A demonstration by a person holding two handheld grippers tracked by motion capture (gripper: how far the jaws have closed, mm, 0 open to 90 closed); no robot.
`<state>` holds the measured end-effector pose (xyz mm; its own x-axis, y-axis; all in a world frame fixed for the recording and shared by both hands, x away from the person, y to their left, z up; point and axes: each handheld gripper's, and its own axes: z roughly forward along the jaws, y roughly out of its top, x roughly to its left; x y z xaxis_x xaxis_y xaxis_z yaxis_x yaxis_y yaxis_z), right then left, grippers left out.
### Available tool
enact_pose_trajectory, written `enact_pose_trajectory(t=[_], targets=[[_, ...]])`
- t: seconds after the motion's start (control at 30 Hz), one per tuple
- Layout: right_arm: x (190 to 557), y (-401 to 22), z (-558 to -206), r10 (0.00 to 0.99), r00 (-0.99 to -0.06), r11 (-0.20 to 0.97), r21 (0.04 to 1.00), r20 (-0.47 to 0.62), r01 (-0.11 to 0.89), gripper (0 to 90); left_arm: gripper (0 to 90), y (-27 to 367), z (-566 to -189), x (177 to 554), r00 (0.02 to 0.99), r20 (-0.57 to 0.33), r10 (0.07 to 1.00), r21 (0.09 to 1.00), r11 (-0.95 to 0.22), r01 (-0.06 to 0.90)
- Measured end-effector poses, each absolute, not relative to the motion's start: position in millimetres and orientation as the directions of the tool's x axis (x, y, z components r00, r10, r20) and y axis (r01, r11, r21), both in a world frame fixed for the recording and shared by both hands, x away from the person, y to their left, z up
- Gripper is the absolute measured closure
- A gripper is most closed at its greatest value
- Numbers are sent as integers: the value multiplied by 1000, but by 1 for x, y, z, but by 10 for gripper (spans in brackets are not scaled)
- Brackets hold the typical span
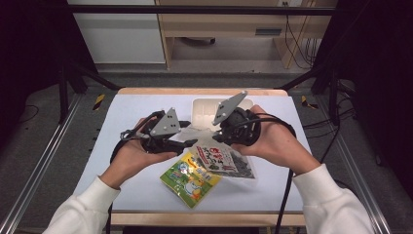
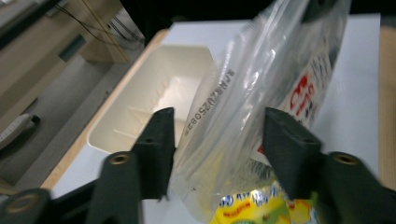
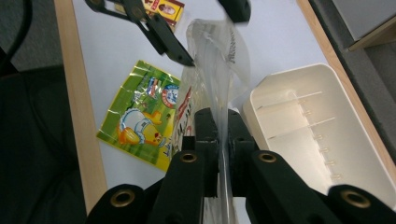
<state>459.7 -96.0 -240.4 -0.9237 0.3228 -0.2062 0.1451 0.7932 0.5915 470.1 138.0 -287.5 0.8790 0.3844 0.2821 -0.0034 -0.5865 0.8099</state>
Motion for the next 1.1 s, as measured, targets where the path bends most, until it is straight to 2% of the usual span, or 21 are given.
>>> enact_pose_trajectory(t=[0.03,0.13,0.23,0.33,0.43,0.5,0.7,1.03,1.1], targets=[[460,-103,-238,340,-920,779,607,-196,158,872,333,140,-286,470,875,280,395,819,-574,-3],[461,-120,-232,389,-905,738,646,-173,194,877,247,149,-283,467,861,254,440,831,-555,39],[460,-141,-226,435,-888,689,690,-148,222,877,219,161,-287,462,850,211,482,838,-538,98],[460,-160,-221,482,-866,638,730,-131,245,878,185,170,-299,456,839,236,490,810,-577,109],[462,-176,-219,532,-839,593,758,-113,274,878,160,180,-316,451,829,213,517,792,-588,164],[464,-185,-218,564,-820,564,772,-102,292,878,130,185,-327,446,825,228,517,767,-617,175],[472,-204,-218,622,-780,505,798,-73,328,878,120,202,-352,440,801,196,565,761,-603,240],[471,-217,-205,663,-746,428,848,-60,312,882,121,237,-395,435,716,181,674,741,-572,351],[475,-218,-201,668,-742,414,858,-60,303,882,120,243,-405,432,696,149,703,760,-531,374]])
